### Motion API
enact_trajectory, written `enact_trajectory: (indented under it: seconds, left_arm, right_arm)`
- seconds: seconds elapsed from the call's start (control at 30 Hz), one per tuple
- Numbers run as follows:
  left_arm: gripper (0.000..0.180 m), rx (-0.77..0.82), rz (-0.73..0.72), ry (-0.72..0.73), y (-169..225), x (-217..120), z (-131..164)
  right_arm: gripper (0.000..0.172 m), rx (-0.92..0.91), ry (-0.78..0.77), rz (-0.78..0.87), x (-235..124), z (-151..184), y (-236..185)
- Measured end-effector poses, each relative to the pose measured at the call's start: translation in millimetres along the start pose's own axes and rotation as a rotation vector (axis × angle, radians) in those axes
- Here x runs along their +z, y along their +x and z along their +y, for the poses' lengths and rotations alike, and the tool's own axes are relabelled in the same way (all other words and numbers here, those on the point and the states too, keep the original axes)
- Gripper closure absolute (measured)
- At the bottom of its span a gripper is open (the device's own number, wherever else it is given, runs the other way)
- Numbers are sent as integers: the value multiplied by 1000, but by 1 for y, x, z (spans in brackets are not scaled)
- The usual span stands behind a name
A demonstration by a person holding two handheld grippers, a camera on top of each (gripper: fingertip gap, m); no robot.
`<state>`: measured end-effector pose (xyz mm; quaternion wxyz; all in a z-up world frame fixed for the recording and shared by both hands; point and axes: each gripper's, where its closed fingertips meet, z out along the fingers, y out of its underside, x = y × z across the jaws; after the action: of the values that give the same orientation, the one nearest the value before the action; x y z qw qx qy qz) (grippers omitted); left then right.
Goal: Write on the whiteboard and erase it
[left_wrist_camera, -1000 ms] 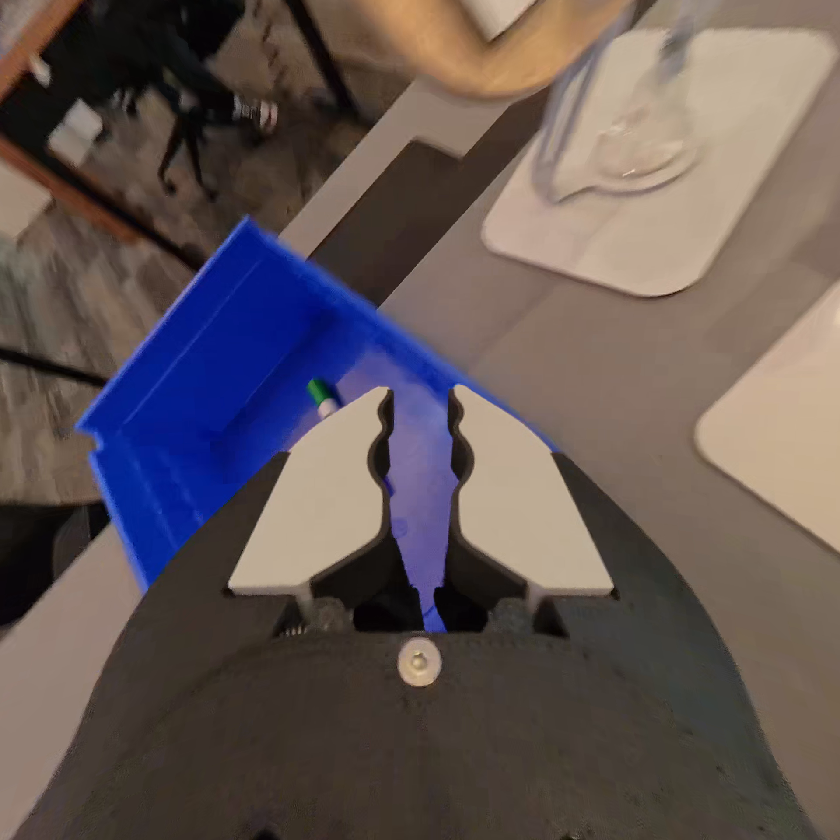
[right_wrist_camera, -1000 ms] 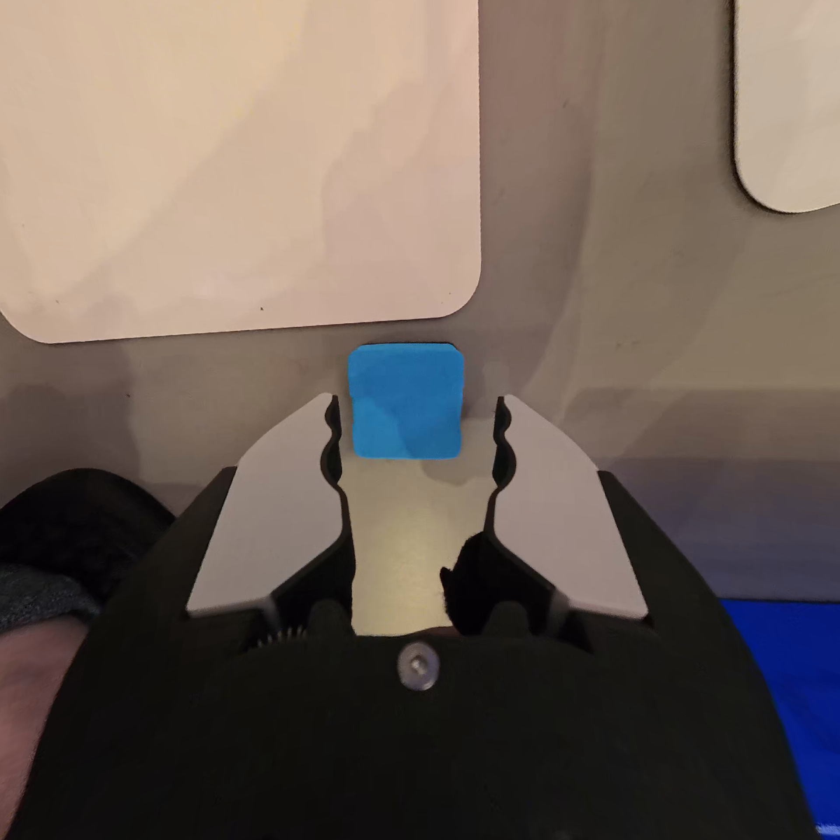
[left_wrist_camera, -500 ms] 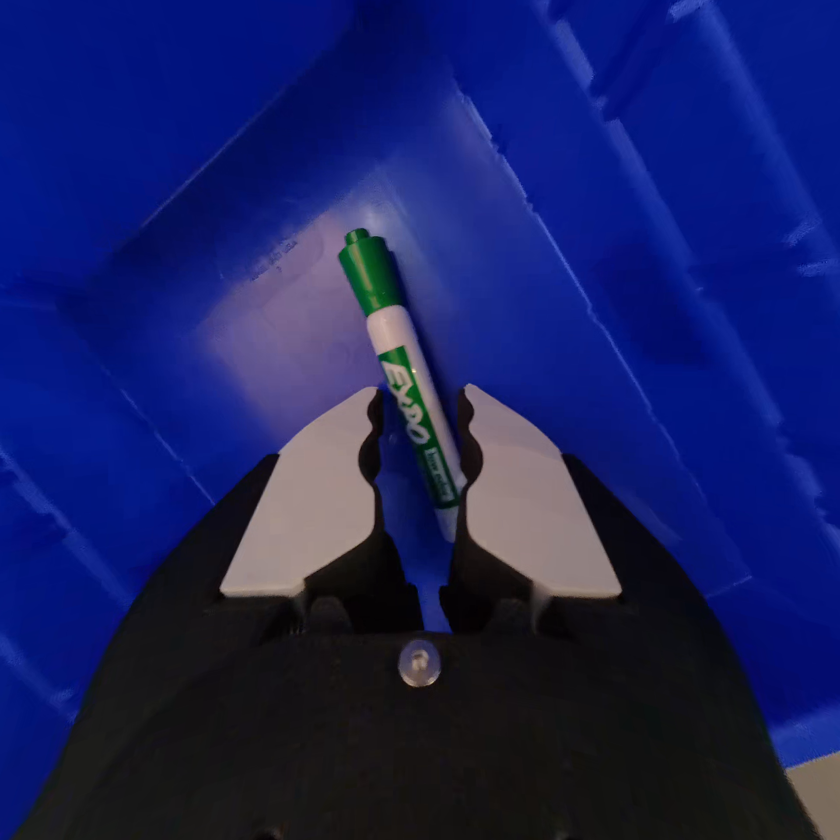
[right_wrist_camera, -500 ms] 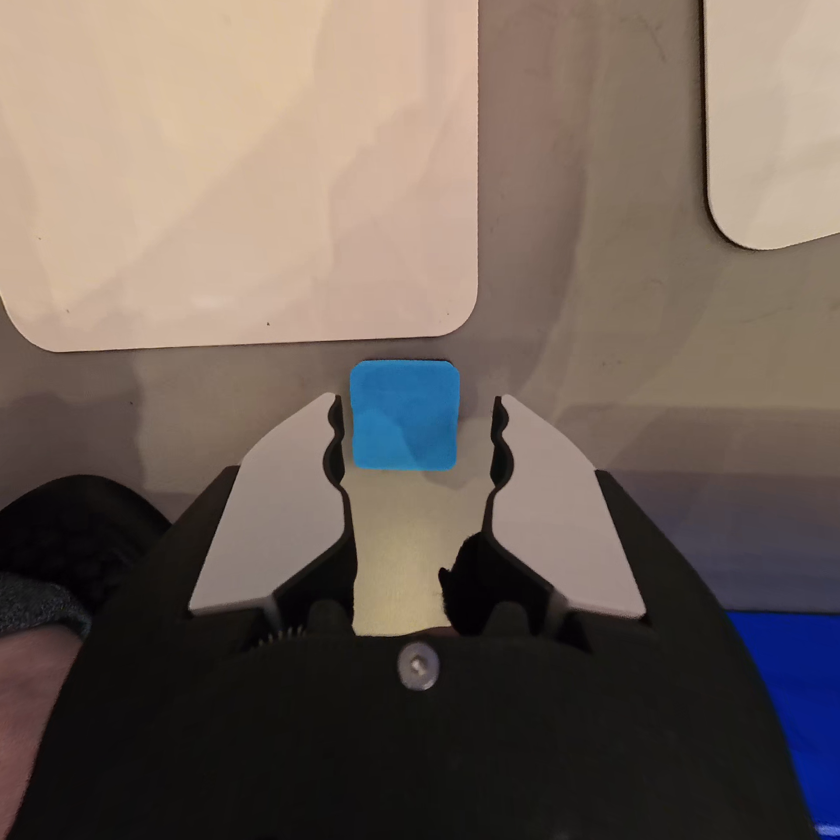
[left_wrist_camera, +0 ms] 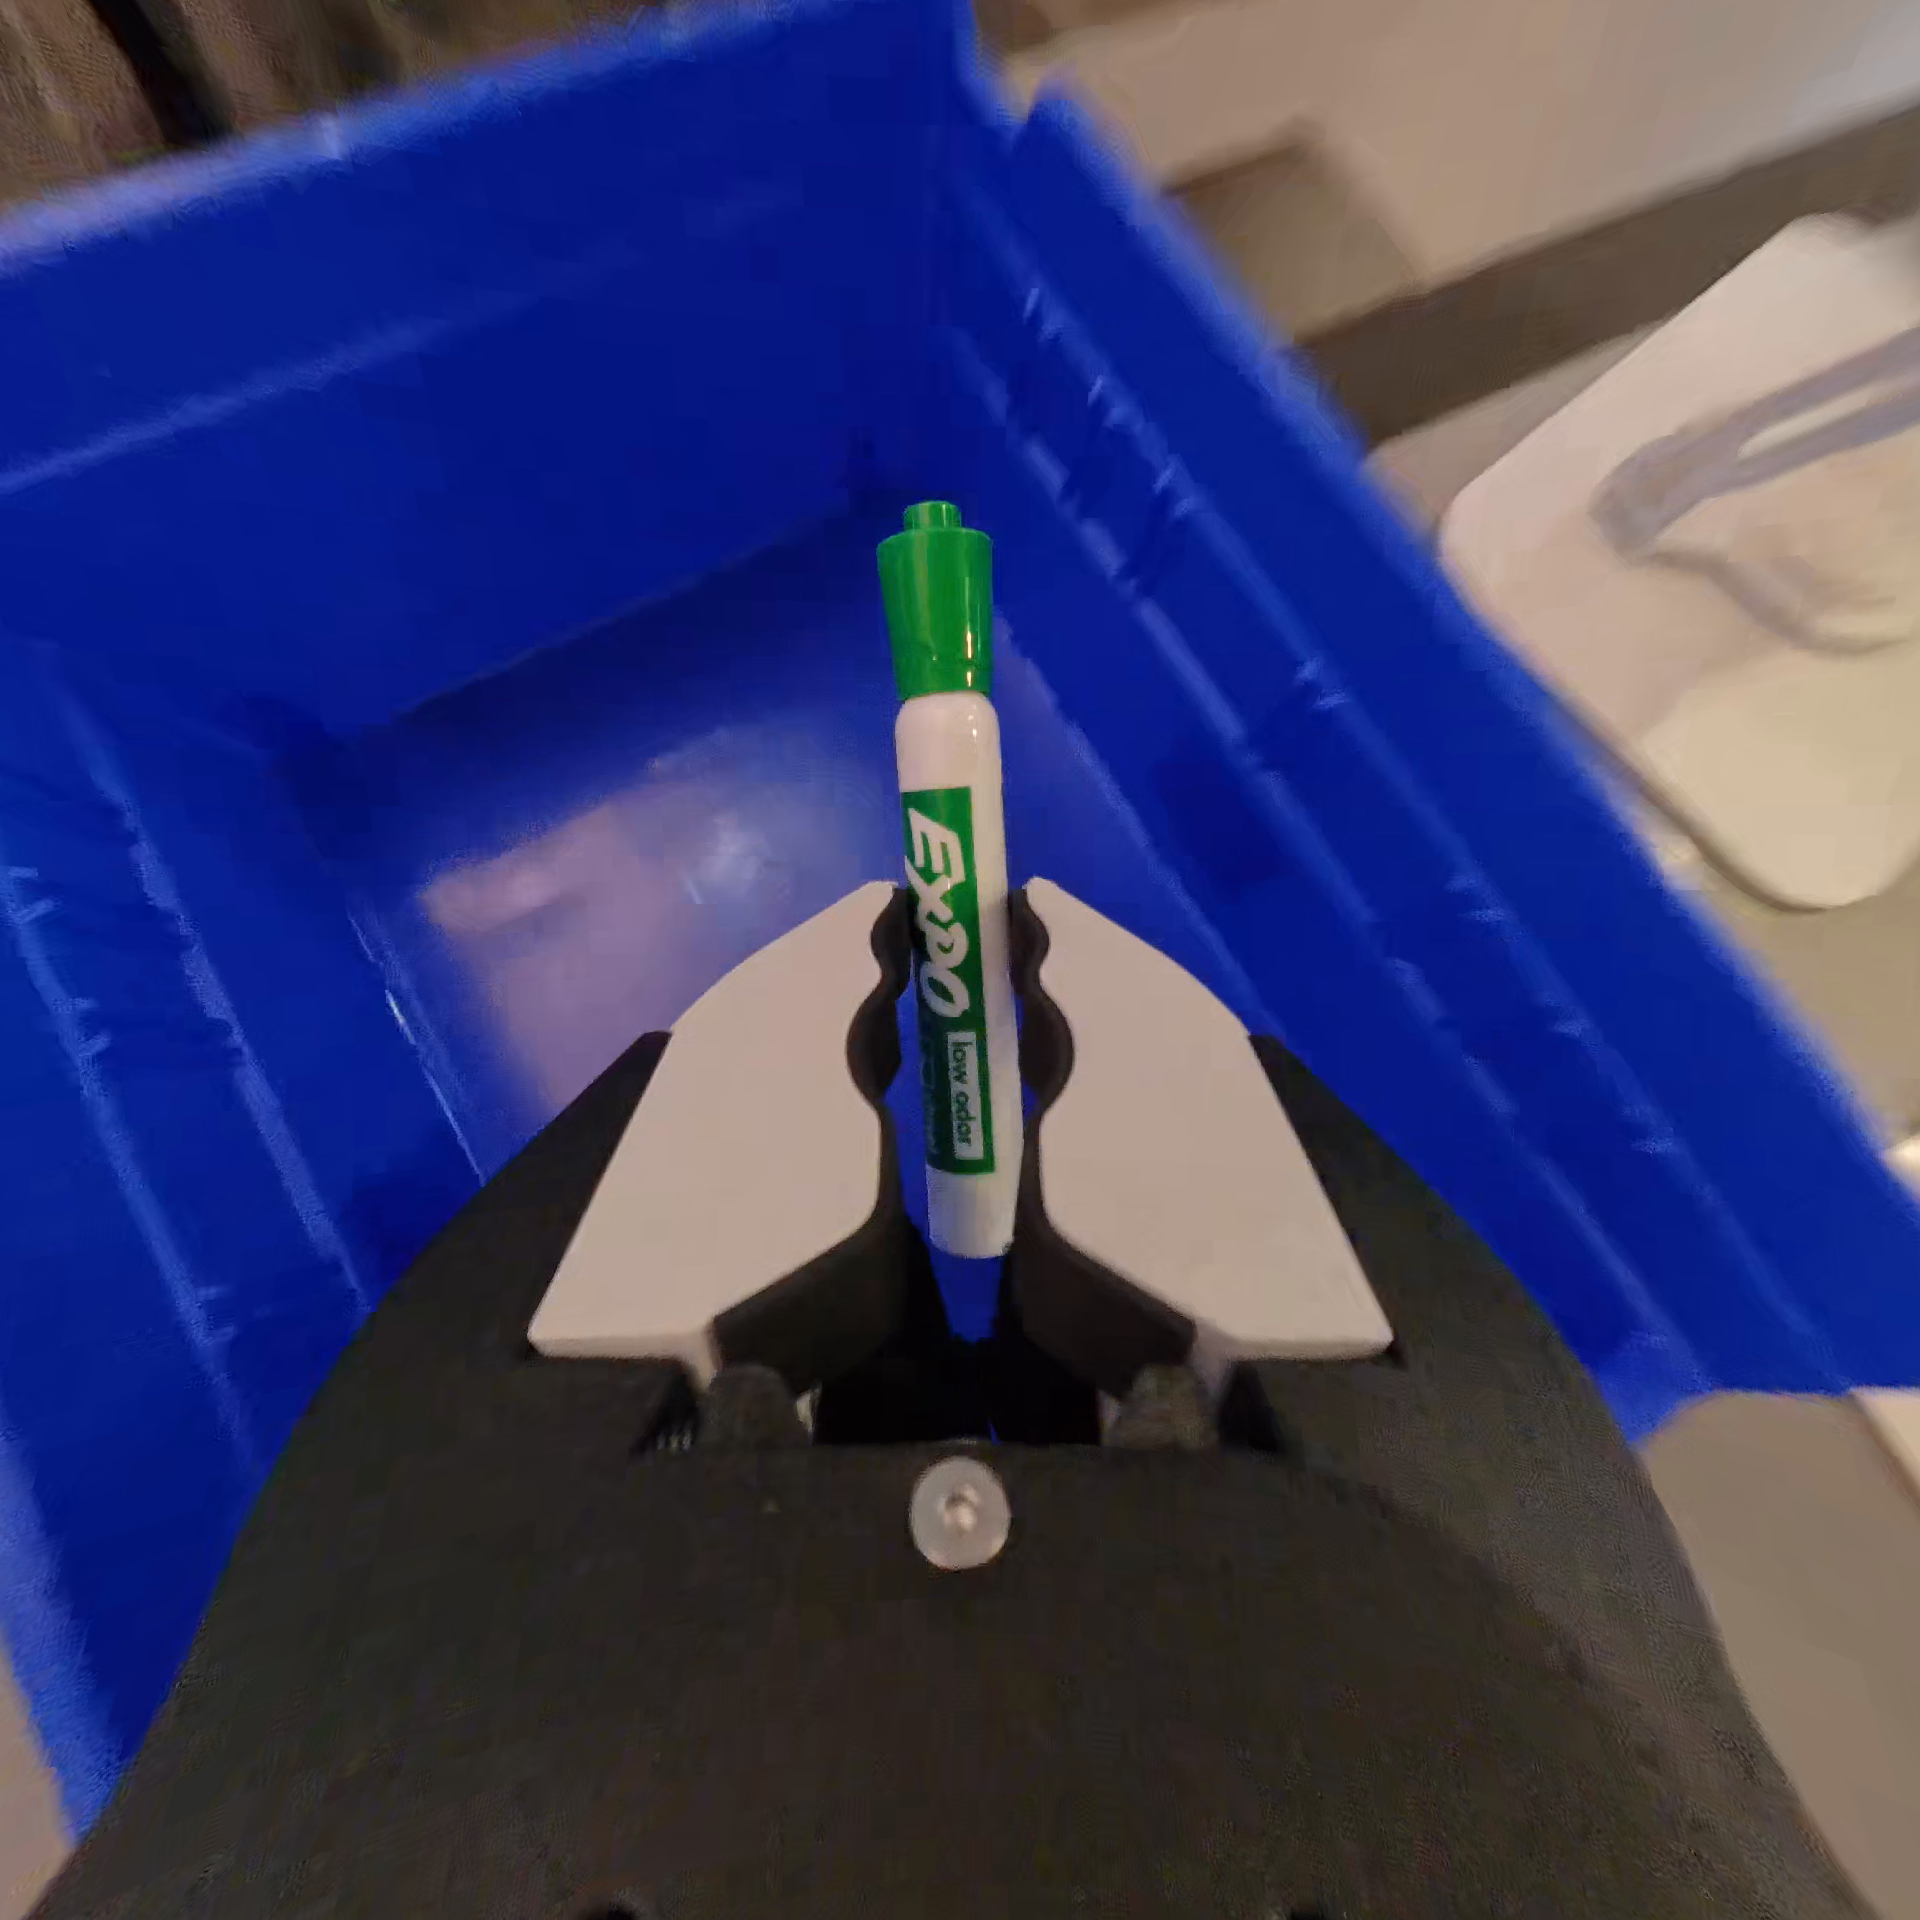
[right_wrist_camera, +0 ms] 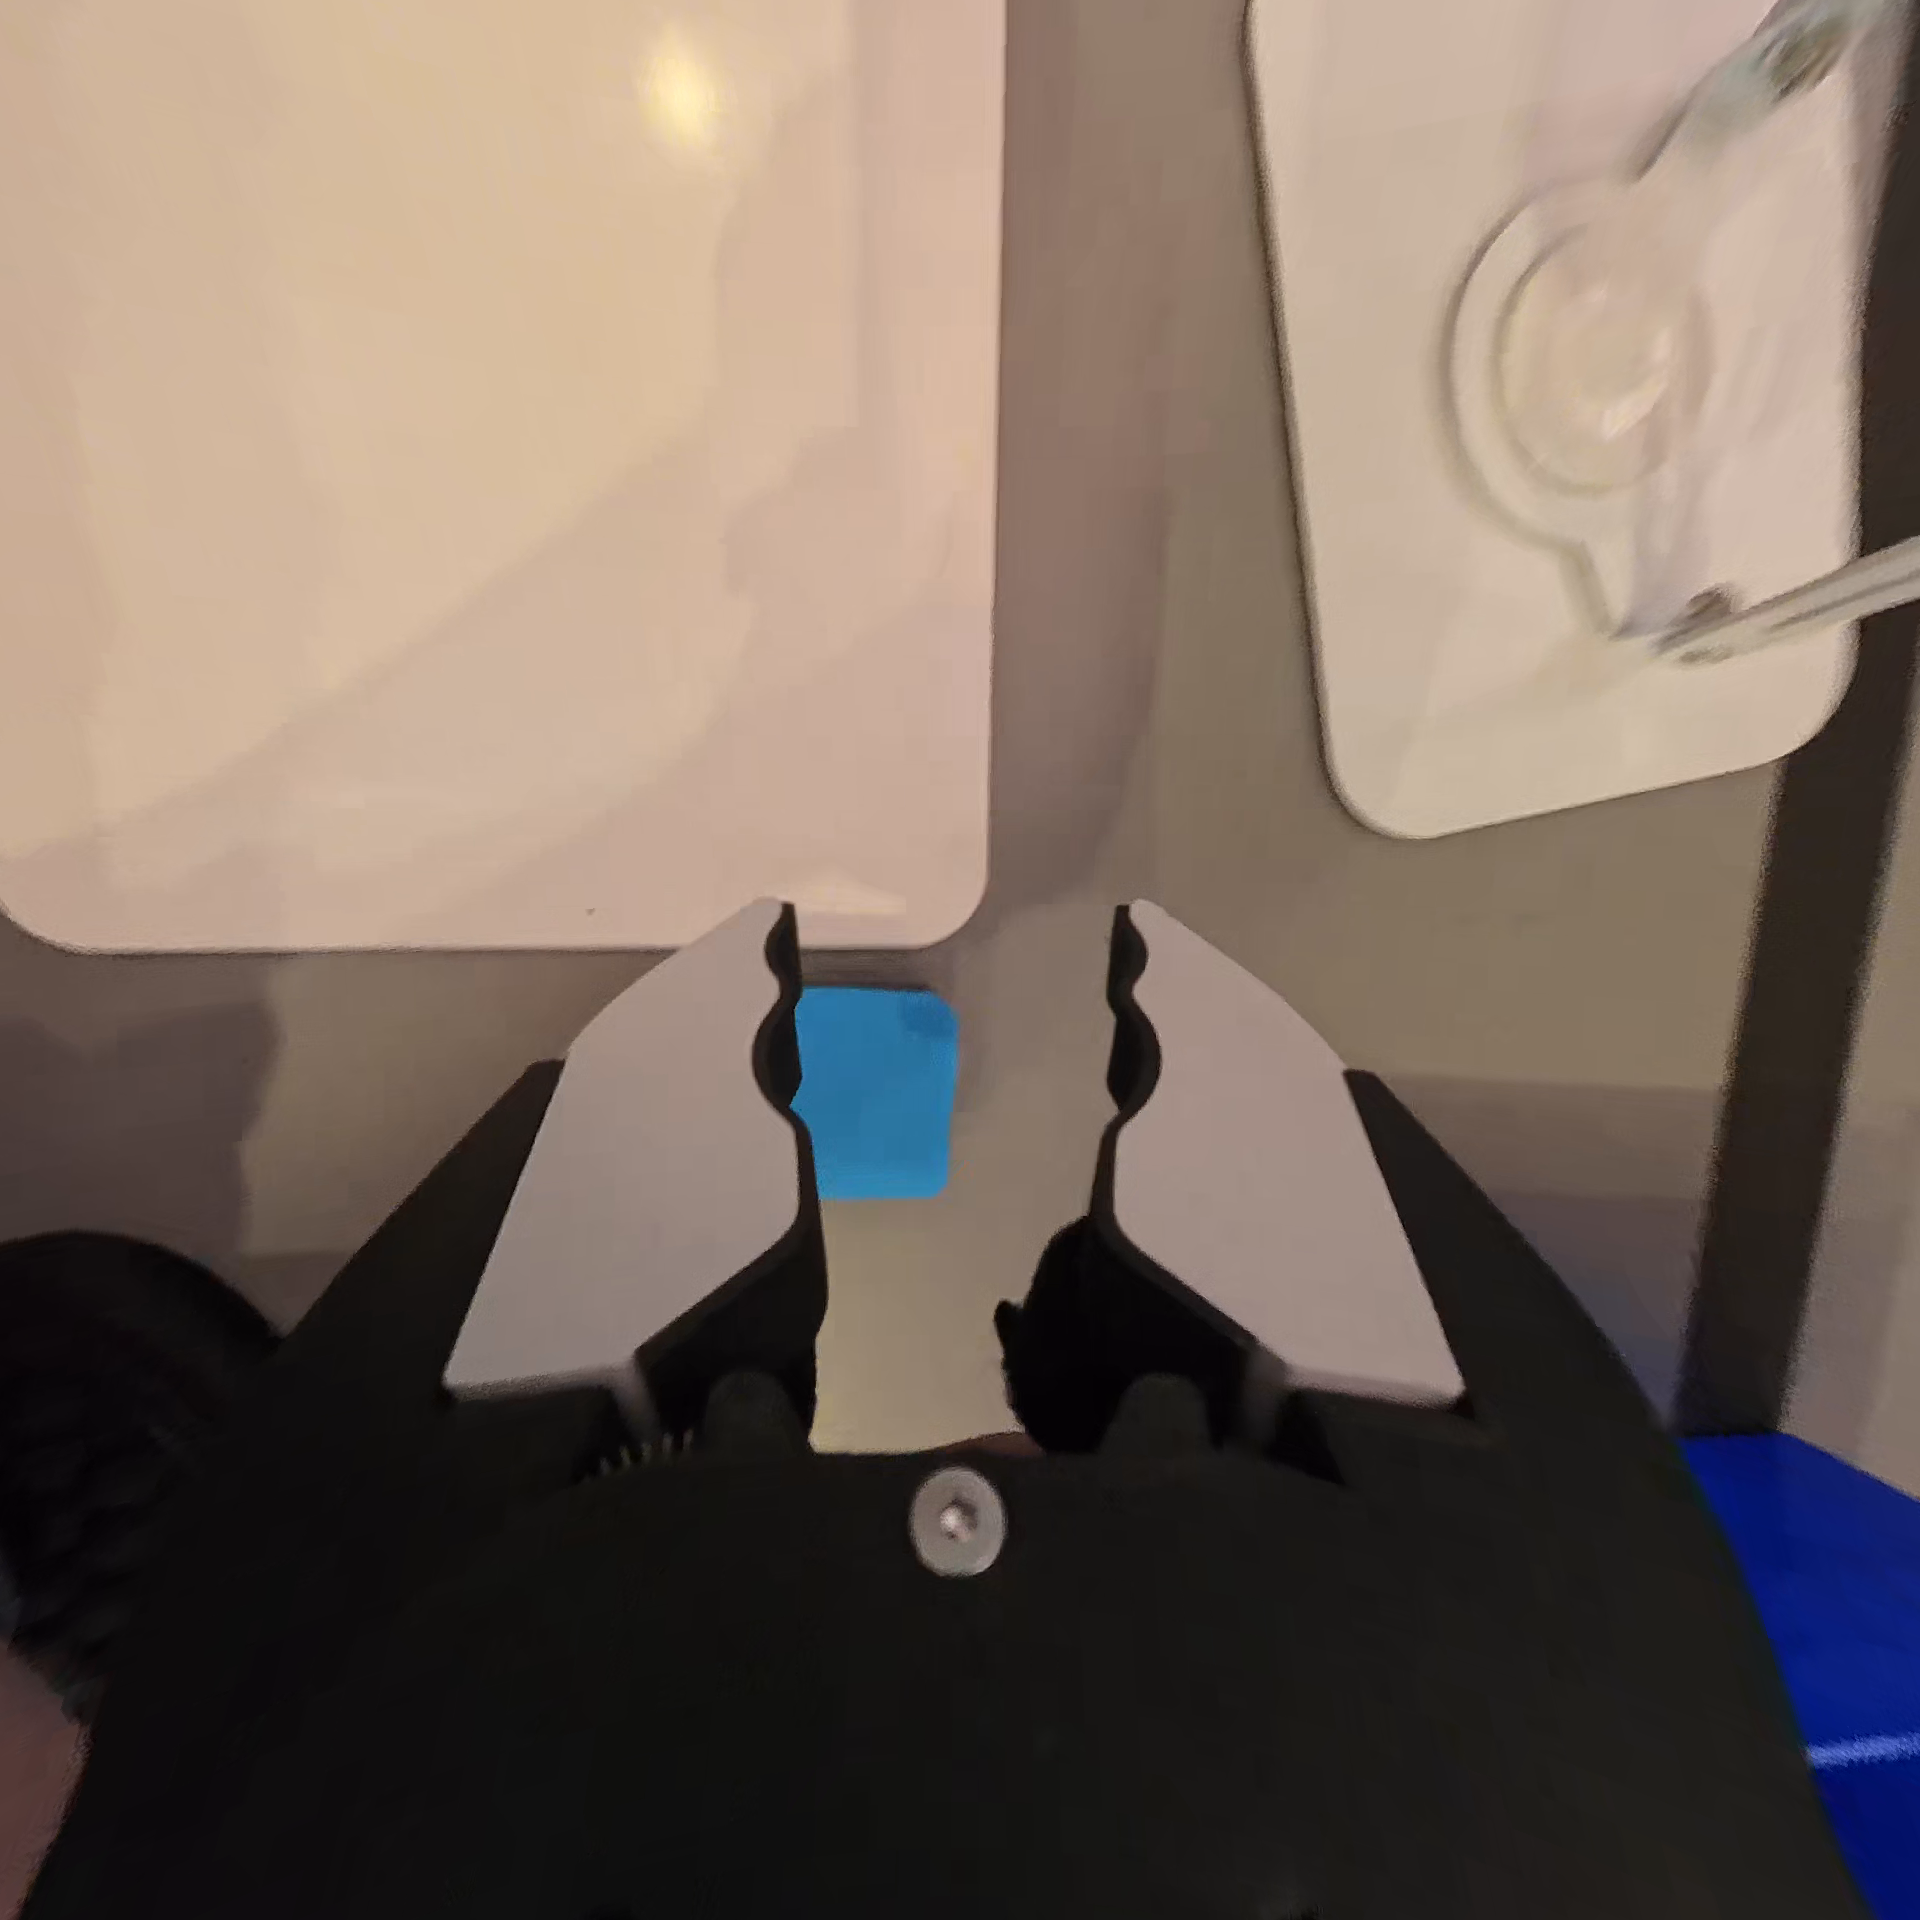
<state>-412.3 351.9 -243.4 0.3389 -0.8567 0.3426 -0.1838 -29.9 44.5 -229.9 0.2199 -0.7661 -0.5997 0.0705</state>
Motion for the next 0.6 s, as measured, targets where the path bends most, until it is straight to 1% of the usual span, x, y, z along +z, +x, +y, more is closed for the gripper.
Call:
enact_trajectory:
  seconds: [0.07,0.1,0.17,0.2,0.23,0.27,0.33,0.43,0.5,0.57,0.6]
  left_arm:
    - [161,-50,71,149,16,-27,-19]
    - [161,-61,145,254,32,-44,-32]
    - [161,-76,278,469,68,-80,-60]
    - [161,-91,351,551,89,-95,-72]
    - [159,-104,426,622,112,-108,-81]
    - [161,-114,487,687,133,-120,-90]
    - [160,-148,632,798,177,-139,-105]
    - [158,-199,804,899,234,-148,-119]
    - [158,-246,908,943,262,-151,-124]
    - [159,-281,973,963,284,-148,-123]
    - [159,-303,999,963,293,-145,-121]
  right_arm:
    - [114,-41,69,94,-9,-21,10]
    - [113,-60,124,127,-15,-36,12]
    - [112,-94,266,239,-27,-74,21]
    - [112,-104,313,292,-31,-90,24]
    - [109,-112,346,344,-34,-105,27]
    - [104,-116,389,411,-38,-120,31]
    - [103,-116,509,533,-45,-152,35]
    - [101,-97,698,608,-51,-193,27]
    - [99,-107,775,709,-57,-209,27]
    - [100,-87,860,772,-65,-222,26]
    - [99,-75,876,813,-67,-224,29]
